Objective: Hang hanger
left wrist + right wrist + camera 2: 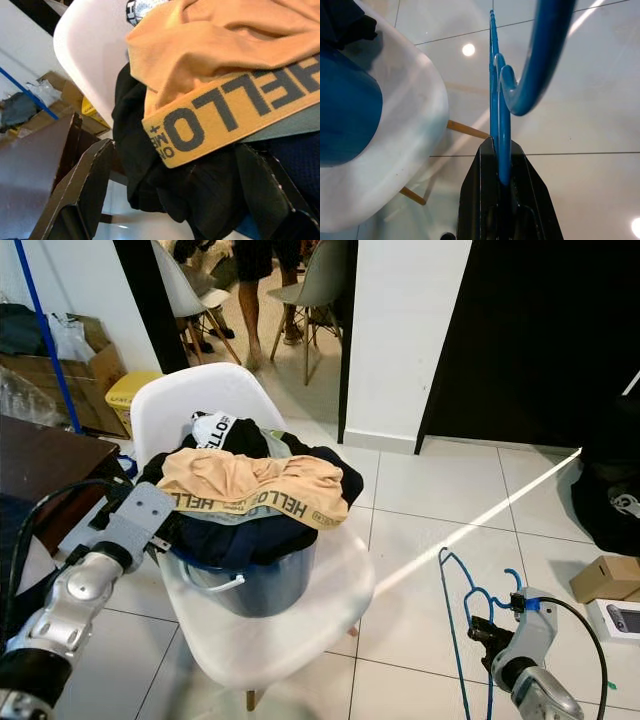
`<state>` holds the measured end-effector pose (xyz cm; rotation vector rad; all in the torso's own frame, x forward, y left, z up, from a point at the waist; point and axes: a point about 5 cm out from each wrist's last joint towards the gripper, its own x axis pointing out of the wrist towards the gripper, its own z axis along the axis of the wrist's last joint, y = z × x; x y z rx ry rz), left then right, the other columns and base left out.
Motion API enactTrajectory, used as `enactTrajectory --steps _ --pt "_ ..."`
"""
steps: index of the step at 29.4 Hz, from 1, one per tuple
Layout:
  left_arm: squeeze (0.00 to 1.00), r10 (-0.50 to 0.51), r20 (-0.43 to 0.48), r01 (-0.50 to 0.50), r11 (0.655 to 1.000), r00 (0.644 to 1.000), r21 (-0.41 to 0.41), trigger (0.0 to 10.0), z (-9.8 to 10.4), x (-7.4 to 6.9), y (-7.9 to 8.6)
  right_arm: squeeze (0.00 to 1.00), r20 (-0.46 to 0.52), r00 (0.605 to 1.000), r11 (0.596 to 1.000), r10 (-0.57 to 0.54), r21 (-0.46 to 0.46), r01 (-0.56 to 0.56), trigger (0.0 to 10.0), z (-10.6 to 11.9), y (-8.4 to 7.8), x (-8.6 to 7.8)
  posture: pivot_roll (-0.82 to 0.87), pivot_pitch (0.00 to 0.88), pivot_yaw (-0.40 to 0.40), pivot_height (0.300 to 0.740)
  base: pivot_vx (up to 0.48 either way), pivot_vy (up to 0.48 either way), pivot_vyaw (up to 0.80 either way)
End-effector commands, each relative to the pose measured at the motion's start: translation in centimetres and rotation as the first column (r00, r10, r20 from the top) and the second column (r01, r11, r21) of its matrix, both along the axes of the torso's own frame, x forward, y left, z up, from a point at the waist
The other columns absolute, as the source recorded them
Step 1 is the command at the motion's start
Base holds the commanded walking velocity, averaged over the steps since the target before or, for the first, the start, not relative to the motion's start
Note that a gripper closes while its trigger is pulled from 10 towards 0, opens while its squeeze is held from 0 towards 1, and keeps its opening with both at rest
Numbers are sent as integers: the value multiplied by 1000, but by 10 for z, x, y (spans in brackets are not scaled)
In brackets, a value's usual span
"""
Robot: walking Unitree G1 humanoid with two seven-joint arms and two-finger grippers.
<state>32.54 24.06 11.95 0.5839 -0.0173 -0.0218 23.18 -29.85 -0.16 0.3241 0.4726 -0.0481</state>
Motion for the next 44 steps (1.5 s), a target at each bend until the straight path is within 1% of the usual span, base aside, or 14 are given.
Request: enactTrajectory --steps 1,2,3,5,16,23,30,31,33,35,36,40,43,44 --pt "0 15 17 -14 998 1000 -56 10000 1 2 1 0 -19 1000 1000 -12 1 12 10000 -4 -2 -6 -10 145 -21 740 0 0 0" --pt "0 16 31 -14 997 999 -76 10000 4 4 1 0 -20 1000 1000 -12 1 12 10000 -4 -2 -6 -11 144 -21 740 0 0 0" --pt "0 16 31 -14 997 999 -76 10000 4 4 1 0 -20 1000 1000 -12 1 12 10000 -4 -2 -6 -11 144 -21 740 0 0 0" --pt "0 5 65 1 996 998 -86 10000 13 7 0 0 -23 1000 1000 -10 2 10 10000 -4 -2 -6 -8 141 -22 740 0 0 0" --pt "0 -7 120 16 997 993 -77 10000 27 12 6 0 -28 1000 1000 -7 3 7 10000 -5 -2 -7 -5 134 -21 740 0 0 0" --pt "0 -10 126 20 996 992 -82 10000 28 13 6 0 -29 1000 1000 -7 4 7 10000 -5 -2 -7 -5 134 -21 740 0 0 0" --pt "0 -17 111 26 996 994 -83 10000 24 12 5 0 -31 1000 1000 -7 6 7 10000 -5 -2 -7 -8 141 -21 740 0 0 0" --pt "0 12 110 -2 996 994 -88 10000 23 11 8 0 -31 1000 1000 -8 6 8 10000 -5 -2 -7 -7 142 -20 740 0 0 0" --pt "0 98 114 -84 989 989 -122 10000 21 8 20 0 -30 1000 1000 -8 8 9 10000 -5 -1 -6 -7 145 -20 740 0 0 0" --pt "0 121 114 -105 985 986 -137 10000 20 8 24 0 -30 1000 1000 -9 8 9 10000 -5 -1 -6 -7 145 -20 740 0 0 0" --pt "0 121 114 -105 985 986 -137 10000 20 8 24 0 -30 1000 1000 -9 8 9 10000 -5 -1 -6 -7 145 -20 740 0 0 0" --pt "0 132 111 -109 976 985 -189 10000 20 7 24 0 -31 999 1000 -9 8 9 10000 -5 -2 -6 -7 147 -20 740 0 0 0" --pt "0 151 128 -107 948 980 -299 10000 26 9 24 0 -31 999 1000 -10 8 10 10000 -4 -2 -6 -5 149 -21 740 0 0 0" --pt "0 151 128 -107 948 980 -299 10000 26 9 24 0 -31 999 1000 -10 8 10 10000 -4 -2 -6 -5 149 -21 740 0 0 0"
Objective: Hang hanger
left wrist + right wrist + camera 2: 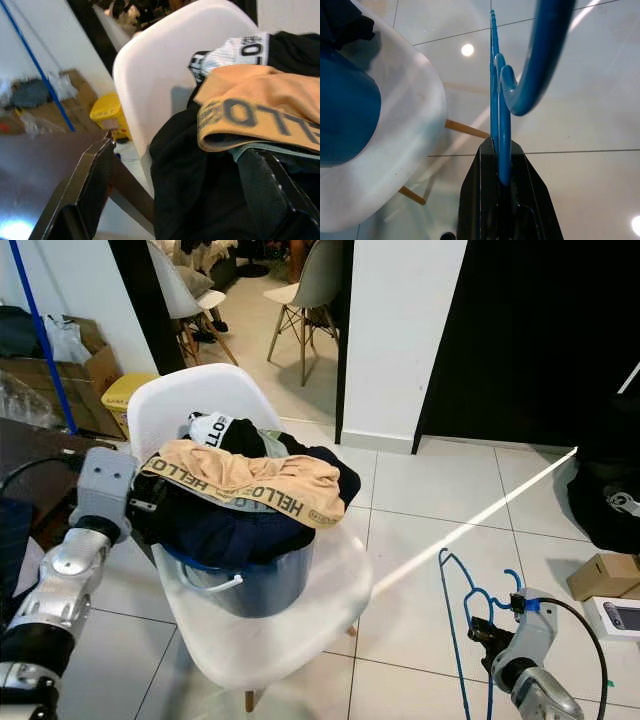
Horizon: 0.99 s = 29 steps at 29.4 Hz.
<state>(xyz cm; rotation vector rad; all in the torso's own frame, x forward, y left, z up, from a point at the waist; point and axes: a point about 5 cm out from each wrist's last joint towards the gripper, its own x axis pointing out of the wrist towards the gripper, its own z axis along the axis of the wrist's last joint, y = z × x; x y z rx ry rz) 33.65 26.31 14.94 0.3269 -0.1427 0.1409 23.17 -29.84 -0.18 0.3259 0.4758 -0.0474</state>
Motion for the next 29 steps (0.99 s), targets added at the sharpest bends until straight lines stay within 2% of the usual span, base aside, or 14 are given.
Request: enactTrajectory --steps 1,3,4,6,9,12,19,21,22,26,28,29 --pt "0 5 2 -4 996 1000 -91 10000 -2 -1 0 0 -28 1000 1000 -11 6 11 10000 -4 -3 -6 -5 149 -21 740 0 0 0" --pt "0 -45 26 50 980 999 -192 10000 1 1 -8 0 -28 1000 1000 -11 7 11 10000 -4 -3 -6 -7 149 -22 740 0 0 0" --pt "0 -45 26 50 980 999 -192 10000 1 1 -8 0 -28 1000 1000 -11 7 11 10000 -4 -3 -6 -7 149 -22 740 0 0 0" --pt "0 -105 37 111 968 994 -227 10000 2 2 -17 0 -27 1000 1000 -8 6 9 10000 -4 -2 -5 -7 149 -21 740 0 0 0" --pt "0 -135 38 140 962 990 -235 10000 2 2 -21 0 -26 1000 1000 -8 6 8 10000 -4 -2 -5 -6 149 -20 740 0 0 0" --pt "0 -211 40 214 946 977 -244 10000 3 2 -29 0 -26 1000 1000 -7 7 7 10000 -4 -2 -5 -6 151 -18 740 0 0 0" --pt "0 -238 62 245 935 969 -255 10000 9 2 -31 0 -26 1000 1000 -8 8 8 10000 -4 -2 -5 -3 152 -20 740 0 0 0" --pt "0 -285 103 303 910 953 -284 10000 20 2 -35 0 -27 1000 1000 -8 9 8 10000 -4 -2 -5 -4 152 -20 740 0 0 0" --pt "0 -312 117 333 899 943 -283 10000 25 1 -39 0 -28 1000 1000 -8 10 8 10000 -4 -2 -5 -3 152 -21 740 0 0 0" --pt "0 -330 122 351 894 936 -277 10000 28 1 -41 0 -28 1000 1000 -8 10 8 10000 -4 -2 -5 -2 151 -21 740 0 0 0" --pt "0 -334 108 351 902 936 -253 10000 28 1 -42 0 -29 1000 1000 -7 10 8 10000 -4 -2 -5 -4 151 -21 740 0 0 0" --pt "0 -326 64 332 923 943 -195 10000 23 1 -42 0 -29 1000 1000 -7 10 8 10000 -4 -2 -5 -5 151 -19 740 0 0 0"
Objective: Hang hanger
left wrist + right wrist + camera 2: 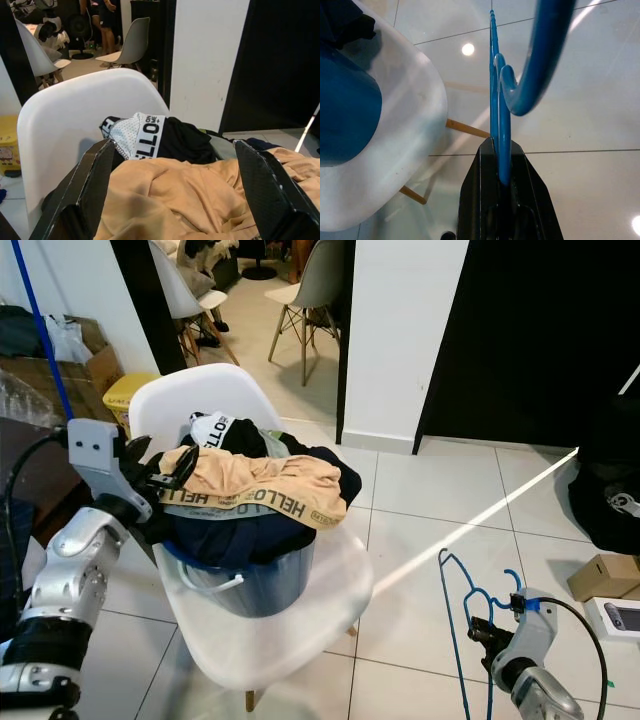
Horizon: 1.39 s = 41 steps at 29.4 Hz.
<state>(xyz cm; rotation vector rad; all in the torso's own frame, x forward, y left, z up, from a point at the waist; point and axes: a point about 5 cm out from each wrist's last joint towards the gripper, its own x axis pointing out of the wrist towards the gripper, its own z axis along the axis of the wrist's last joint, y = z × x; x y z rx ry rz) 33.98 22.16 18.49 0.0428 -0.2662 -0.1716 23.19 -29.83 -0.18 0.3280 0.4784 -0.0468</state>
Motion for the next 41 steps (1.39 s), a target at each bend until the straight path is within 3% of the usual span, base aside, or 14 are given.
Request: enactTrajectory --steps 1,3,5,7,16,18,24,25,28,30,31,33,38,41 --pt "0 8 -51 -5 999 999 54 10000 -12 -2 0 0 -27 1000 1000 -8 8 8 10000 -4 -2 -5 -5 151 -19 740 0 0 0" --pt "0 14 -82 -3 990 997 138 10000 -19 -3 0 0 -27 1000 1000 -8 8 8 10000 -4 -2 -5 -5 151 -19 740 0 0 0" --pt "0 28 -135 14 952 990 305 10000 -32 -6 4 0 -27 1000 1000 -8 8 9 10000 -4 -1 -5 -5 152 -19 740 0 0 0" --pt "0 47 -152 13 929 987 370 10000 -37 -8 8 0 -28 1000 1000 -8 8 8 10000 -4 -1 -5 -4 152 -21 740 0 0 0" --pt "0 186 -107 -109 859 977 500 10000 -32 -11 30 0 -32 999 1000 -5 10 6 10000 -5 -1 -6 -2 148 -22 740 0 0 0" --pt "0 250 -85 -179 857 965 483 10000 -29 -10 37 0 -35 999 1000 -5 10 5 10000 -5 -2 -6 -3 145 -22 740 0 0 0" --pt "0 240 -110 -170 882 964 440 10000 -34 -9 34 0 -36 999 1000 -5 10 5 10000 -5 -2 -7 -4 143 -23 740 0 0 0" --pt "0 213 -152 -146 922 965 359 10000 -40 -8 29 0 -36 999 1000 -4 10 5 10000 -5 -2 -7 -5 143 -23 740 0 0 0" --pt "0 193 -175 -135 946 965 295 10000 -42 -8 26 0 -36 999 1000 -4 10 4 10000 -5 -2 -7 -5 143 -23 740 0 0 0" --pt "0 140 -217 -115 986 966 123 10000 -46 -6 19 0 -36 999 1000 -3 10 4 10000 -5 -2 -7 -8 146 -22 740 0 0 0" --pt "0 140 -217 -115 986 966 123 10000 -46 -6 19 0 -36 999 1000 -3 10 4 10000 -5 -2 -7 -8 146 -22 740 0 0 0" --pt "0 88 -223 -92 996 971 -5 10000 -46 -4 12 0 -35 999 1000 -4 10 4 10000 -5 -1 -7 -11 148 -21 740 0 0 0" --pt "0 70 -209 -78 997 975 -27 10000 -42 0 8 0 -33 999 1000 -5 10 5 10000 -5 -1 -7 -12 151 -18 740 0 0 0" --pt "0 126 -188 -123 992 974 26 10000 -37 4 13 0 -31 1000 1000 -7 11 7 10000 -5 -1 -7 -12 154 -15 740 0 0 0"
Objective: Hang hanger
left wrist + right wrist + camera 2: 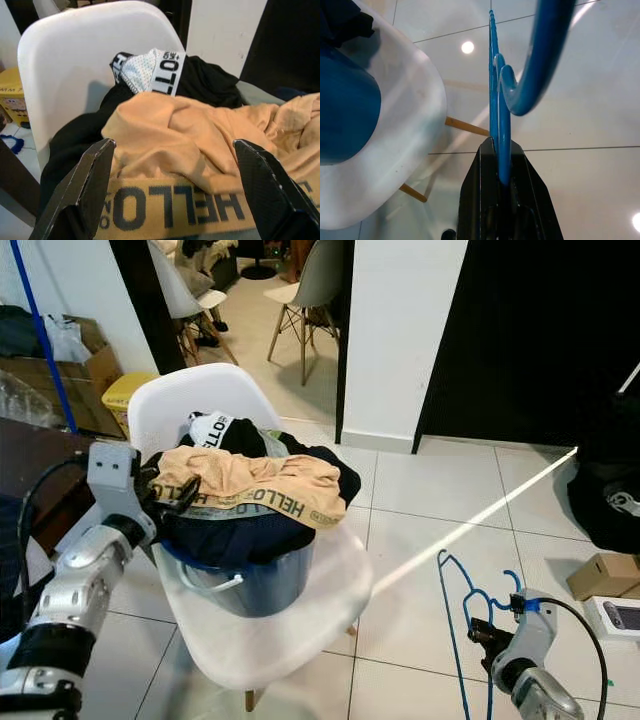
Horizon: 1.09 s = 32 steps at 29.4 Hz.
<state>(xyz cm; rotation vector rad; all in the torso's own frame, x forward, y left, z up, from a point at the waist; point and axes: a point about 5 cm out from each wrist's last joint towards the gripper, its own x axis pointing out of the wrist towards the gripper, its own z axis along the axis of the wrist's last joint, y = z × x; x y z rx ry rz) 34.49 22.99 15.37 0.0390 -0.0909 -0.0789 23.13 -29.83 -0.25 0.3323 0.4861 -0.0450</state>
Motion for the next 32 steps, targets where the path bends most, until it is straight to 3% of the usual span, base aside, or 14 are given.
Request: enactTrajectory --steps 1,6,14,15,16,17,23,28,32 --pt "0 28 -17 -28 999 999 17 10000 -6 -1 4 0 -23 1000 1000 -9 6 9 10000 -4 -1 -6 -12 154 -15 740 0 0 0" --pt "0 144 -46 -141 988 989 69 10000 -7 -1 20 0 -22 1000 1000 -11 7 11 10000 -4 -1 -6 -11 156 -15 740 0 0 0" --pt "0 154 -106 -148 987 982 67 10000 -22 -4 18 0 -22 1000 1000 -12 5 12 10000 -4 -2 -6 -15 156 -15 740 0 0 0" --pt "0 152 -109 -147 988 982 57 1216 -23 -4 17 0 -21 1000 1000 -12 5 12 10000 -4 -2 -6 -16 155 -15 740 0 0 0" --pt "0 151 -110 -146 988 982 51 1216 -24 -3 16 0 -21 1000 1000 -12 5 12 10000 -4 -2 -6 -16 155 -15 740 0 0 0" --pt "0 134 -107 -132 991 985 30 0 -24 -3 14 0 -21 1000 1000 -12 5 12 10000 -4 -2 -6 -17 155 -14 740 0 0 0" --pt "0 60 -87 -61 998 994 -13 0 -22 0 4 0 -20 1000 1000 -12 4 12 10000 -4 -2 -6 -17 156 -14 740 0 0 0" --pt "0 45 -102 -46 999 994 -4 0 -24 1 1 0 -19 1000 1000 -13 4 13 10000 -4 -2 -6 -19 157 -10 740 0 0 0" --pt "0 50 -120 -51 999 991 -3 824 -27 0 2 0 -15 1000 1000 -15 4 15 10000 -4 -2 -6 -18 158 -9 740 0 0 0"
